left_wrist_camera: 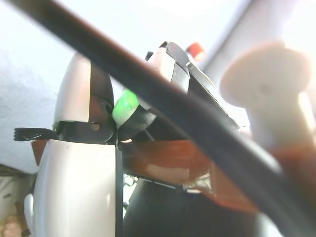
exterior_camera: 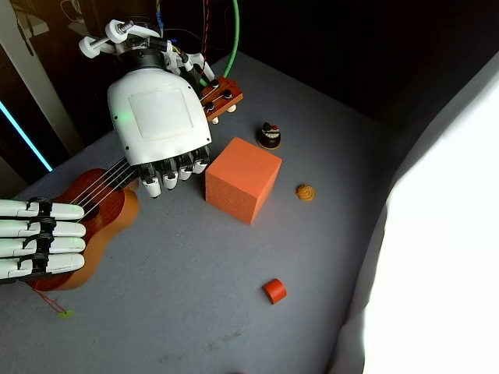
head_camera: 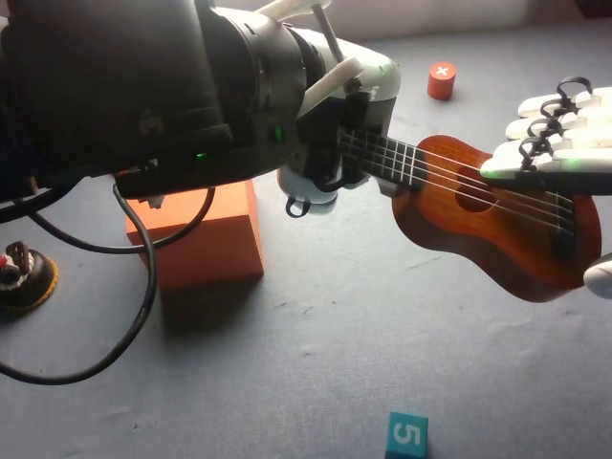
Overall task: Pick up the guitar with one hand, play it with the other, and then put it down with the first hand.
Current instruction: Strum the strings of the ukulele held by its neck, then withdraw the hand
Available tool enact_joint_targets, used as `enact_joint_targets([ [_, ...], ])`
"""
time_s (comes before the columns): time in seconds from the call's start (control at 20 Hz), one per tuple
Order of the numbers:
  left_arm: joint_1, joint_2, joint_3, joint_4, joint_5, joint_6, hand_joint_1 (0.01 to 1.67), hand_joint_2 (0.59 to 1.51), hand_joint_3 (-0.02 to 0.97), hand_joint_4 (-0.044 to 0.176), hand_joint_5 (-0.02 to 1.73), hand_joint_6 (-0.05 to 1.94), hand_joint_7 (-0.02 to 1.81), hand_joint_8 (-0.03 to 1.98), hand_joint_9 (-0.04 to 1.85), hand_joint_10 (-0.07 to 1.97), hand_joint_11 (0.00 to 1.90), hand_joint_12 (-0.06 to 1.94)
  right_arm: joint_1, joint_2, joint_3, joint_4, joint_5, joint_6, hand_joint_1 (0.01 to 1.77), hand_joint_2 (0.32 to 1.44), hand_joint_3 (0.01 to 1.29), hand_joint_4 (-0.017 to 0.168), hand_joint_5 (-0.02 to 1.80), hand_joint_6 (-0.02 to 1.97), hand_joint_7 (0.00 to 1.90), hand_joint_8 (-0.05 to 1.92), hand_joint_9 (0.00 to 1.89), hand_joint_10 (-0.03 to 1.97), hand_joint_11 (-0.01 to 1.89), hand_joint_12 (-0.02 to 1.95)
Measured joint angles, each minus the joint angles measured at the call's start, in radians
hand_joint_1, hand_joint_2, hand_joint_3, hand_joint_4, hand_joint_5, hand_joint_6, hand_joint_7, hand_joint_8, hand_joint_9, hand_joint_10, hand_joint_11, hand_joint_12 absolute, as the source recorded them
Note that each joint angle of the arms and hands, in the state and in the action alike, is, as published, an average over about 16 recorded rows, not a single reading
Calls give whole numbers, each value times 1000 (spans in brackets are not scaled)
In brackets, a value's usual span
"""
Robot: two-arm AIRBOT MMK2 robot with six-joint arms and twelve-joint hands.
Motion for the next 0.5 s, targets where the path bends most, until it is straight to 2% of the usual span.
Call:
enact_joint_targets([
  [0.25, 0, 2, 0, 0, 0, 1, 1460, 1091, -16, -2, 1200, 1852, 1313, 1982, 1422, 1910, 1429, 1925, -1, 9, -4, -20, 30, -4, 124, 1316, 21, -9, 137, 42, 125, 18, 71, 18, 21, 54],
  [0.5, 0, 3, -1, -1, 0, 1, 1461, 1091, -16, -2, 1199, 1853, 1317, 1981, 1430, 1911, 1430, 1925, 3, 20, -7, -39, 63, -11, 141, 1310, 21, -7, 128, 197, 138, 17, 76, 26, 17, 82],
])
